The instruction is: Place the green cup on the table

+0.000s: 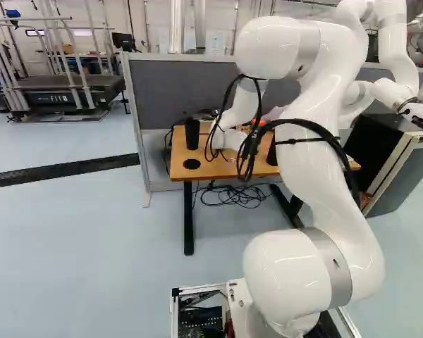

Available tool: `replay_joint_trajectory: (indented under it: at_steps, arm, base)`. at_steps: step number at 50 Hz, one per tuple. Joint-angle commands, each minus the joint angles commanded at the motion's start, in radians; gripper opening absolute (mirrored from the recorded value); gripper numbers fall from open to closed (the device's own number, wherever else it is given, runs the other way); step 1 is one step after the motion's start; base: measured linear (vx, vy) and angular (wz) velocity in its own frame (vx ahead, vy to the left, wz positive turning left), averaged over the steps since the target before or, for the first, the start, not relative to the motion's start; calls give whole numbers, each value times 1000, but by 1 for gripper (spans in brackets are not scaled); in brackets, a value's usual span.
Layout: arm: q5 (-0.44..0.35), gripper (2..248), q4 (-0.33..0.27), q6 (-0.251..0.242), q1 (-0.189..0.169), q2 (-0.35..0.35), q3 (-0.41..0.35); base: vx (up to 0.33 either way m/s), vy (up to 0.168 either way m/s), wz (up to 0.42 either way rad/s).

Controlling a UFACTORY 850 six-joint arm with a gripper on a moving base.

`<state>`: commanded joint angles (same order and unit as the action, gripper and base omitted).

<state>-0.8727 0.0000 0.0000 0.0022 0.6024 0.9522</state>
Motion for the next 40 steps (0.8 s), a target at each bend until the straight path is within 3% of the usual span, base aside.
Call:
replay_joint_trajectory:
  at_steps: [9, 10, 15, 16, 20, 21, 25, 26, 40]
  arm:
    - [0, 131, 0, 0, 0, 7, 2]
    - [0, 161, 0, 0, 0, 7, 2]
    - [0, 161, 0, 0, 0, 7, 2]
    - [0, 194, 0, 0, 0, 7, 2]
    - [0, 194, 0, 0, 0, 7, 2]
    - [0, 228, 0, 0, 0, 7, 2]
    - [0, 228, 0, 0, 0, 7, 2]
    - [0, 247, 0, 0, 0, 7, 2]
    - [0, 247, 0, 0, 3, -48, -46]
  base:
    - [0, 0, 0]
    - [0, 0, 0]
    - [0, 0, 0]
    - [0, 0, 0]
    - [0, 0, 0]
    - [0, 0, 0]
    - [0, 0, 0]
    - [0, 0, 0]
    - [0, 0, 0]
